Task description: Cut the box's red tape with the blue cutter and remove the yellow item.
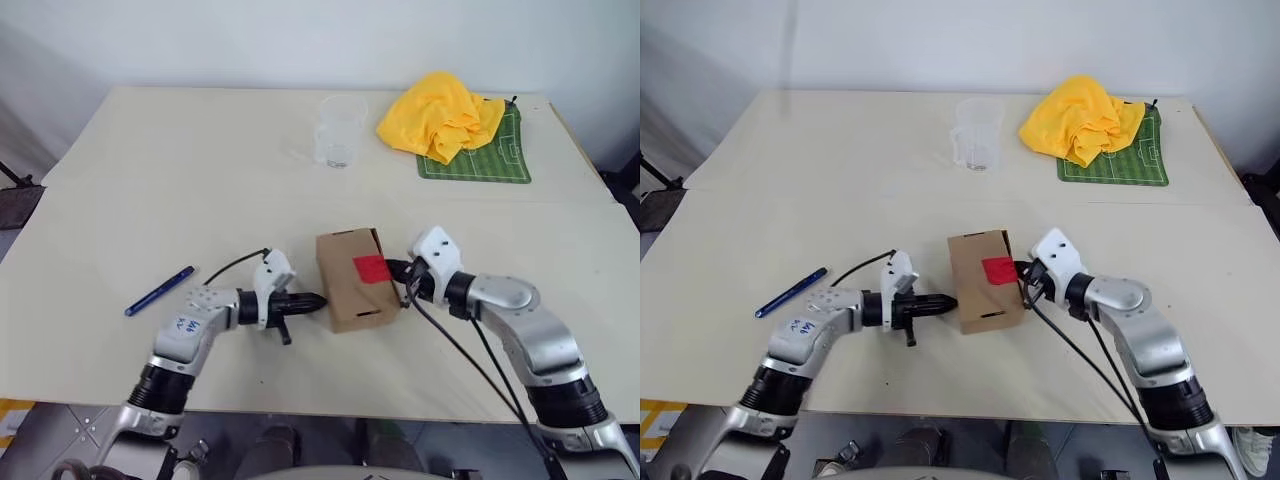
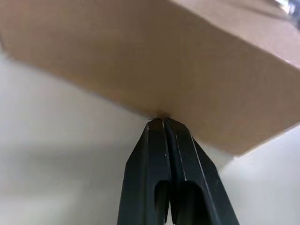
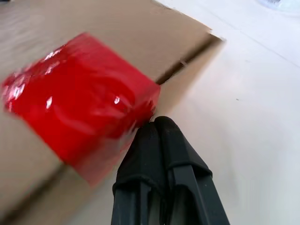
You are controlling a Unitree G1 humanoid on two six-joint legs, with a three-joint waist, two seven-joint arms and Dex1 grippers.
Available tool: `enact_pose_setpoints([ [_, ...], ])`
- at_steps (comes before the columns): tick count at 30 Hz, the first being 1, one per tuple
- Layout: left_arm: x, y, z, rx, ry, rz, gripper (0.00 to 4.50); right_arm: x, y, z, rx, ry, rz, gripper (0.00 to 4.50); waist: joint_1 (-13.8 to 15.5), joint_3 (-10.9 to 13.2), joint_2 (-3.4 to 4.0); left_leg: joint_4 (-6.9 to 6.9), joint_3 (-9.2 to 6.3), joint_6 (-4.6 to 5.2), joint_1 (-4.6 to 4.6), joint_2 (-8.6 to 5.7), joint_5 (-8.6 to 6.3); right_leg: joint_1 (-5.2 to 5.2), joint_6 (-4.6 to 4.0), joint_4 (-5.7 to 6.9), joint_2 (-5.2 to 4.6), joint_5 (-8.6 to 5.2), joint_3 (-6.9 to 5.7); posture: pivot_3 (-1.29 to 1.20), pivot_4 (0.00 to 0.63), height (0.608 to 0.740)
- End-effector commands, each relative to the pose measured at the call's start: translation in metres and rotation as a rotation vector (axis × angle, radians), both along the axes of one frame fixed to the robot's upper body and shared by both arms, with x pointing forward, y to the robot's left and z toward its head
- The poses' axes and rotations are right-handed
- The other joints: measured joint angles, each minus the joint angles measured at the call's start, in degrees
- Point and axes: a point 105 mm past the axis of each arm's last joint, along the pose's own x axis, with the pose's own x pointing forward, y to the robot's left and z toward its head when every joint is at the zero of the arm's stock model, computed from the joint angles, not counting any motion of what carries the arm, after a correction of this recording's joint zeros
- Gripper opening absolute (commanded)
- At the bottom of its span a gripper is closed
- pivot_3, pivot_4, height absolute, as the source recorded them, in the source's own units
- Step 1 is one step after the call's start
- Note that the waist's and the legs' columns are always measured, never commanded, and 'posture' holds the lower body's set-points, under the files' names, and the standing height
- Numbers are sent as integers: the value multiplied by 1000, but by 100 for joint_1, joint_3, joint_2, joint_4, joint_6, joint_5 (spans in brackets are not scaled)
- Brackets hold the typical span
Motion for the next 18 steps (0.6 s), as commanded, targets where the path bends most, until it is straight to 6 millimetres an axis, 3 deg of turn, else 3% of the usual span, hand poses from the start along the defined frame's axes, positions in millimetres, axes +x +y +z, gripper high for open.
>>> enact_pose_setpoints([
  [1,2,-15,15,-51,-50,31,66,5,11,7,-11,-18,100,0,-8,0,0,0,0,-3,2,1,2,0,0,1,1,0,0,0,150,740],
  [6,1,-18,17,-46,-56,37,66,20,7,2,-60,5,118,0,-17,0,0,4,3,-4,4,0,3,0,0,6,1,0,1,0,150,740],
  [12,-3,-5,21,-20,-54,36,66,31,-9,-10,-115,-7,112,0,-32,-1,1,1,4,-5,5,2,4,0,-1,3,1,0,1,0,150,740],
  [18,-4,22,24,6,-63,115,66,35,-27,21,-84,-143,46,0,-29,-1,2,4,4,-6,6,3,4,1,-1,5,1,1,2,0,150,740],
])
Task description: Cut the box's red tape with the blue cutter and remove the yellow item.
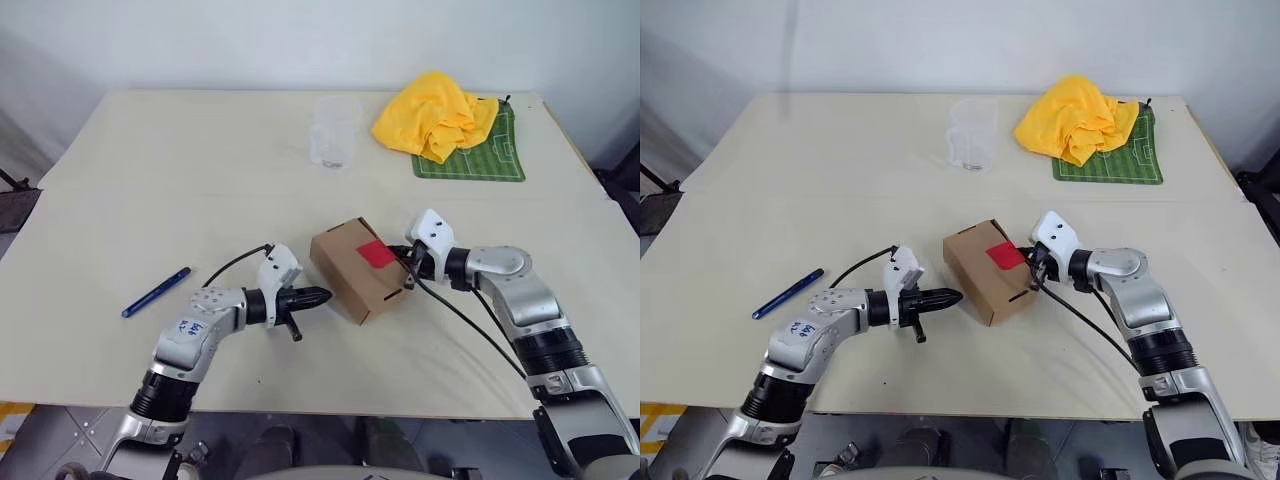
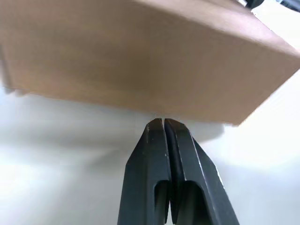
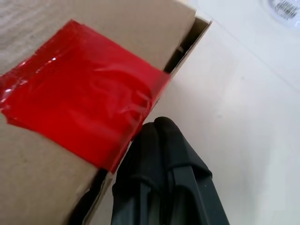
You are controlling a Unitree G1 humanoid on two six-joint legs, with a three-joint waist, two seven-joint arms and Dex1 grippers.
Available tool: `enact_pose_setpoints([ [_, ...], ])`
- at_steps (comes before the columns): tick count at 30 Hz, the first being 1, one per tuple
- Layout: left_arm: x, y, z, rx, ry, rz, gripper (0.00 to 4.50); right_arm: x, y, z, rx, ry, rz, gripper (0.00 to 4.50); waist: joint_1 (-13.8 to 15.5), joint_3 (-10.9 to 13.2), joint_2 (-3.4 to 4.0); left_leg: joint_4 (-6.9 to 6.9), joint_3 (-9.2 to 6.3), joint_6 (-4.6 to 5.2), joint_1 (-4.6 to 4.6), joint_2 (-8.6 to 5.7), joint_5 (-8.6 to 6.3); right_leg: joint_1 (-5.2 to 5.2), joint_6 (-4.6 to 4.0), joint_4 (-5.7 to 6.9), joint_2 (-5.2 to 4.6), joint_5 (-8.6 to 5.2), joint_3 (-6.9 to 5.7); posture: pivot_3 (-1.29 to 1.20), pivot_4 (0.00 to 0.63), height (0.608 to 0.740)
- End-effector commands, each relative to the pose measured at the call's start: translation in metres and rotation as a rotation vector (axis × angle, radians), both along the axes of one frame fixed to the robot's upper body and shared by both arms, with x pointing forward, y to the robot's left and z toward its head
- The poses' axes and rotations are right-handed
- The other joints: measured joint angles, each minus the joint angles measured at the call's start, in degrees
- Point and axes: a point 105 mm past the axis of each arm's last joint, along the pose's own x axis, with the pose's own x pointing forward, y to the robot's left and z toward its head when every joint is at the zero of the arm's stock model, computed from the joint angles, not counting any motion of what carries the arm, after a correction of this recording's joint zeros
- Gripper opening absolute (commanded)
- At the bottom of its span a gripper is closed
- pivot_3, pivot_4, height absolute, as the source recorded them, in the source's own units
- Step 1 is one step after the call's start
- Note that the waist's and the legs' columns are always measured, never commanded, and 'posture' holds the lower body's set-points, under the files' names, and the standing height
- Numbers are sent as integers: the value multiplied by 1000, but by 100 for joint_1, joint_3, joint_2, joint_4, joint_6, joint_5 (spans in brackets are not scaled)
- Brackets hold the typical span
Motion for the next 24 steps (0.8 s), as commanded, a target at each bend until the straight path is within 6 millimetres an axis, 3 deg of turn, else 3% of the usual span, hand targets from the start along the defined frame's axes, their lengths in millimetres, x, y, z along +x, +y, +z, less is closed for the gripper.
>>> enact_pose_setpoints([
  [1,-3,14,15,-45,-37,39,66,0,-19,29,10,-119,-56,0,7,1,2,0,0,0,0,0,0,-1,0,0,0,0,0,0,150,740],
  [3,-12,37,24,-76,-41,43,66,-10,-43,49,58,-130,-97,0,11,2,3,-2,-1,0,-3,0,0,-4,0,-1,-2,0,0,0,150,740],
  [6,-26,78,37,-77,-102,72,652,-37,-73,57,94,-76,-91,600,60,4,6,-15,-7,-1,-6,6,-2,-6,-7,-8,-25,-4,-5,0,150,740],
  [11,-45,136,37,34,-185,120,2141,-82,-80,55,139,-32,51,2269,78,5,8,-23,-3,-3,2,15,-9,9,-12,-30,-26,-7,-8,0,150,740],
  [14,-53,169,48,36,-215,188,3031,-105,-73,57,202,-24,132,3268,83,15,24,-21,1,0,9,14,-11,15,-12,-27,-30,-6,-4,0,150,740],
  [17,-66,232,54,126,-241,312,3980,-132,-50,50,248,-27,258,4365,86,13,21,-23,-5,1,18,18,-12,24,-14,-27,-31,-7,-4,0,150,740],
  [19,-70,268,49,196,-208,386,4477,-139,-34,53,300,-76,298,4500,62,13,18,-27,-10,-12,30,33,-19,33,-26,-30,-18,-13,-4,0,150,740],
  [24,-88,323,42,259,-124,494,4477,-163,4,61,367,-100,449,4500,26,21,31,-29,-9,6,46,20,-32,51,-22,-36,-35,-9,-5,0,150,740],
])
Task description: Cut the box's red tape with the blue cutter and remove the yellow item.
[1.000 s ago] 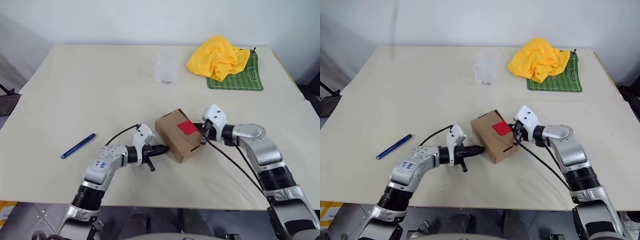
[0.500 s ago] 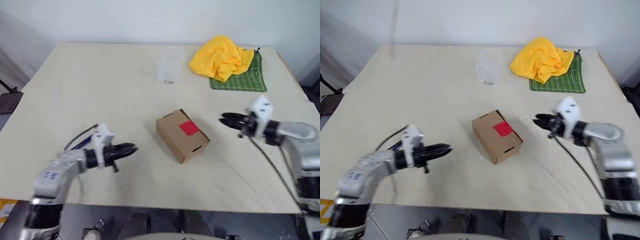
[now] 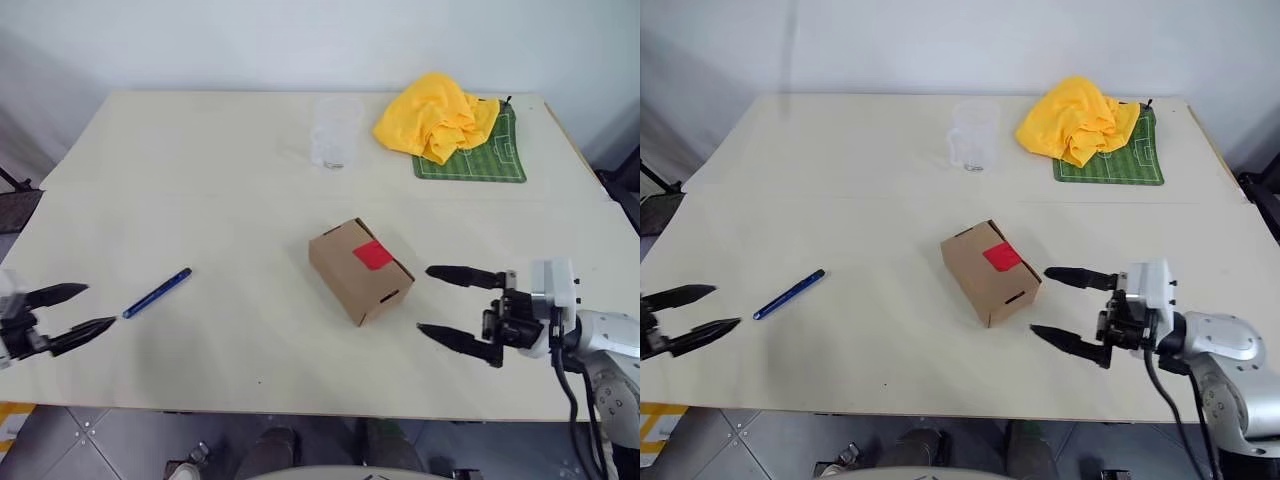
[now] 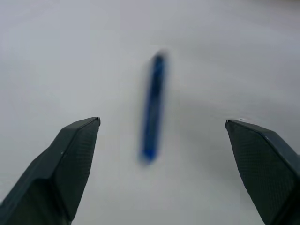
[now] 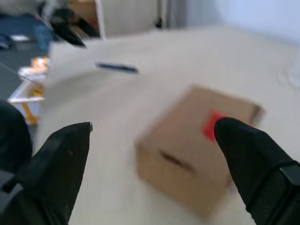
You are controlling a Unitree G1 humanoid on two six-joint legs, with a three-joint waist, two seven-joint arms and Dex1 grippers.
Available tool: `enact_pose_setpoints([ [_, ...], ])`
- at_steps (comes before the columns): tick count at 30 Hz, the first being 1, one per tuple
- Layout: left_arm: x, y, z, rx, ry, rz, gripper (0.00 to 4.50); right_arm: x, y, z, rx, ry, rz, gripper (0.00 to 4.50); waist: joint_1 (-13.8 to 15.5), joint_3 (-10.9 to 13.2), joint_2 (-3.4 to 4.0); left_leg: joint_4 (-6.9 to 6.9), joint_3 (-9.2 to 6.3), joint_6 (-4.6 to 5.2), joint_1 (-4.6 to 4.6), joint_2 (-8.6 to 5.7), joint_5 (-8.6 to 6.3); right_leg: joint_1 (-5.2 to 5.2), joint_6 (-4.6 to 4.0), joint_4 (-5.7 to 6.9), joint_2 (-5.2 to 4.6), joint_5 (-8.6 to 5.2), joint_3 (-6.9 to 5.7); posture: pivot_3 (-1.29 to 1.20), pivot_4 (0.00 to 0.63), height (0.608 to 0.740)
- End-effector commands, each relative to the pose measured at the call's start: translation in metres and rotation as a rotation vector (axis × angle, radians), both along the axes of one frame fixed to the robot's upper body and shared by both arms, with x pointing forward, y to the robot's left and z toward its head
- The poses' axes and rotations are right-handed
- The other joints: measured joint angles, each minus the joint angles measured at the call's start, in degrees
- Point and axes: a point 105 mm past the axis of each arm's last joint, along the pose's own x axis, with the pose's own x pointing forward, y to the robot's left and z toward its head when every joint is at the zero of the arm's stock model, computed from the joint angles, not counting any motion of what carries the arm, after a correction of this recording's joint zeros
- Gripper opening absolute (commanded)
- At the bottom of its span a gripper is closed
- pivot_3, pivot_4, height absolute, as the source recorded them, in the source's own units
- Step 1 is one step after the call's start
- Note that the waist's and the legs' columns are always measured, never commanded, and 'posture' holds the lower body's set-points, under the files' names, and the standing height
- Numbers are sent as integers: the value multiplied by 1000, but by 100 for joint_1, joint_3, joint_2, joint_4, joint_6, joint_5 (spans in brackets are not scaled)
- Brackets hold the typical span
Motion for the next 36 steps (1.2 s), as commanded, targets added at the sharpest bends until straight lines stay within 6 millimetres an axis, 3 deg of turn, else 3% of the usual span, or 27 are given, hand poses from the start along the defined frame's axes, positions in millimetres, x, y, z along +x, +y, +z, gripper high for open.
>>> enact_pose_setpoints([
  [1,-13,28,-2,18,25,64,4477,-22,26,14,28,-92,116,4500,-2,-5,-9,0,-6,1,-2,1,-1,2,0,-4,0,0,0,0,150,740],
  [5,-17,31,-1,-4,23,42,4477,-28,30,18,20,-151,112,4500,50,-8,-15,0,-17,7,-6,-1,-7,8,0,-11,-3,0,-1,0,150,740],
  [13,11,-10,-1,-36,-25,-141,4477,-28,7,14,-43,-116,40,4500,132,-10,-21,4,-19,13,-5,-6,-10,18,0,-15,-10,0,0,0,150,740],
  [17,34,-19,-22,11,-8,-129,4477,-28,5,11,-57,-91,32,4500,107,-10,-21,4,-16,9,1,-5,-8,17,1,-8,-5,0,-4,0,150,740],
  [25,59,-28,-59,55,83,-70,4477,-30,8,9,-79,-70,30,4500,72,-13,-24,8,-8,7,1,-2,-6,10,5,16,11,3,-19,0,150,740],
  [29,61,-36,-67,48,124,-81,3601,-30,9,10,-74,-73,17,4500,121,-18,-15,14,-7,6,9,-4,-5,15,5,8,6,3,-14,0,150,740],
  [36,57,-46,-77,74,161,-104,1657,-32,12,10,-65,-75,1,4500,120,-37,17,13,-7,8,26,-6,-5,30,5,8,-1,3,-3,0,150,740],
])
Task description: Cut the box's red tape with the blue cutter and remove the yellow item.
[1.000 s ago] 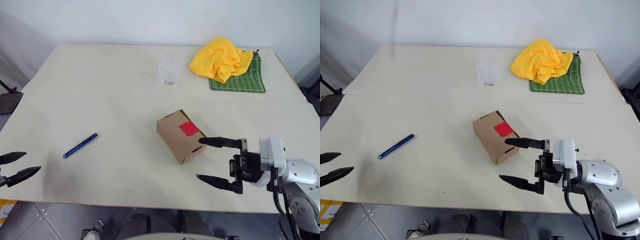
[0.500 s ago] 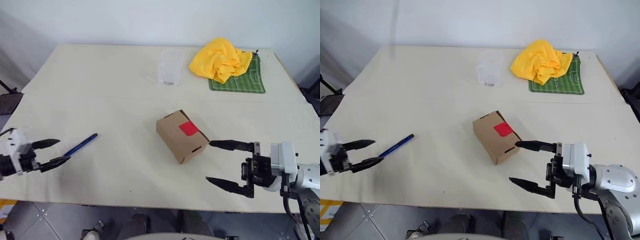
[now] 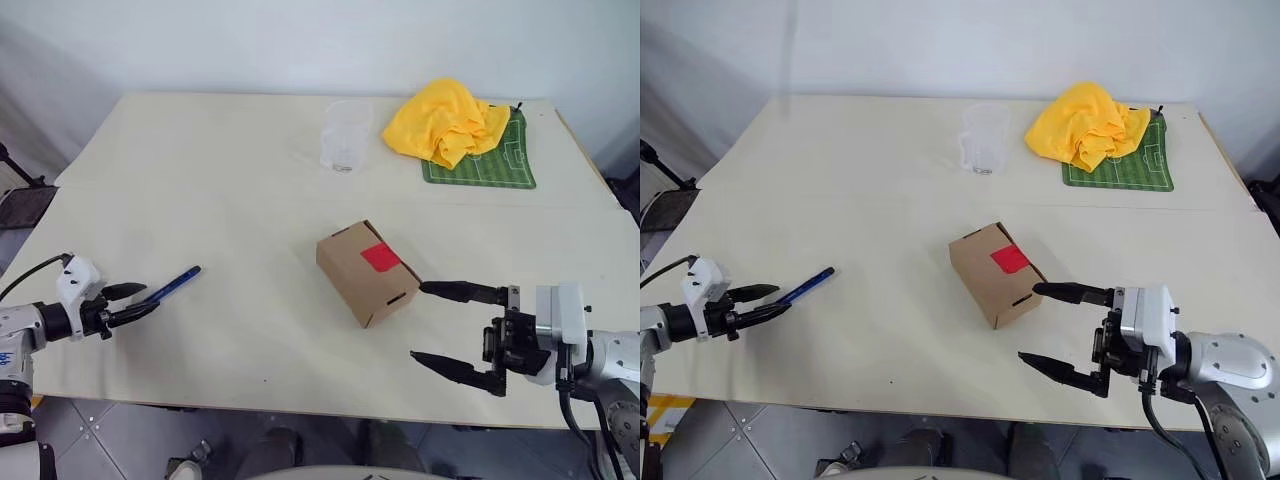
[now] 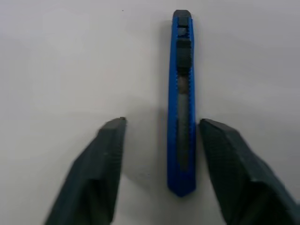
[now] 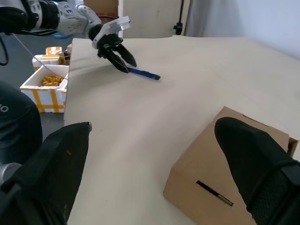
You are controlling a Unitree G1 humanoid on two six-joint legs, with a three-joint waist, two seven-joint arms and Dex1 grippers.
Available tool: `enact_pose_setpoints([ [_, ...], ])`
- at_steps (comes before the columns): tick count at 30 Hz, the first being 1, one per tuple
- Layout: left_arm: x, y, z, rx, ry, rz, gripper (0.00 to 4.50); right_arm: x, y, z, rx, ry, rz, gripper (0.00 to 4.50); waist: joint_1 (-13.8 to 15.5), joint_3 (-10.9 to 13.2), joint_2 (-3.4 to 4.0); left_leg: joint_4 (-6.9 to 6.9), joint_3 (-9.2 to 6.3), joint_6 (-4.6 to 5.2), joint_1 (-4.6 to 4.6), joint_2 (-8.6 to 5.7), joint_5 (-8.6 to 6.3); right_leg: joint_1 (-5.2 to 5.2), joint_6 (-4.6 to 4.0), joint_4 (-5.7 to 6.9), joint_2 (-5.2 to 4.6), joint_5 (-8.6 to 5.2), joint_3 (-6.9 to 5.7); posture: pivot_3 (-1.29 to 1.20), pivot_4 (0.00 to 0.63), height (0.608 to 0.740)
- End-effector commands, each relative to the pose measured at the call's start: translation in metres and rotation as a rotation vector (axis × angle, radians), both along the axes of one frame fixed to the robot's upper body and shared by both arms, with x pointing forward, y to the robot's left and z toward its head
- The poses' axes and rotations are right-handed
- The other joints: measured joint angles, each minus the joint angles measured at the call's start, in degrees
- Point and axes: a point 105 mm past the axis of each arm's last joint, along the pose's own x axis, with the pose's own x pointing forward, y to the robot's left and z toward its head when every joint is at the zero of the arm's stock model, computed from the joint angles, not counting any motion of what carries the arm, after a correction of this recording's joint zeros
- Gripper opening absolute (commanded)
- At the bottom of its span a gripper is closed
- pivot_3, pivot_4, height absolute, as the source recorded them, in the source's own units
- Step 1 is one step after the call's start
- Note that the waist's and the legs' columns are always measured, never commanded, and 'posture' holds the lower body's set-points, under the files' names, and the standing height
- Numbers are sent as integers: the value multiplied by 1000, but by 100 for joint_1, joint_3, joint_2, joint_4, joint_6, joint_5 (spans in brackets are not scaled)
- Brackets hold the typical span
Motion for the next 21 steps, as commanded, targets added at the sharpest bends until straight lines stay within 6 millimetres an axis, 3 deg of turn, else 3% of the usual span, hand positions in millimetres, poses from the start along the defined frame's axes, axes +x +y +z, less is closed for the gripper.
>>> enact_pose_setpoints([
  [1,-8,-5,-24,22,91,1,1350,-6,6,6,4,-29,19,4500,3,-2,4,-2,0,0,5,0,0,4,0,0,0,0,2,0,150,740],
  [3,-8,-8,-23,23,78,-14,796,-7,6,6,4,-26,18,4500,6,-4,7,-4,0,0,17,0,0,15,0,-1,-1,0,5,0,150,740],
  [15,-2,-19,-16,14,71,-37,796,-8,7,1,7,-10,9,4500,35,-5,9,-4,-6,23,25,-6,-7,26,0,3,-10,0,8,0,150,740],
  [17,-3,-20,-15,14,72,-38,455,-8,7,1,10,-6,9,4500,33,-5,9,-5,-6,22,25,-6,-7,25,0,2,-10,0,8,0,150,740],
  [21,-1,-28,-7,6,38,-69,455,-8,7,-1,11,-2,7,4500,29,-5,9,-7,-7,22,25,-6,-7,25,0,0,-10,0,9,0,150,740],
])
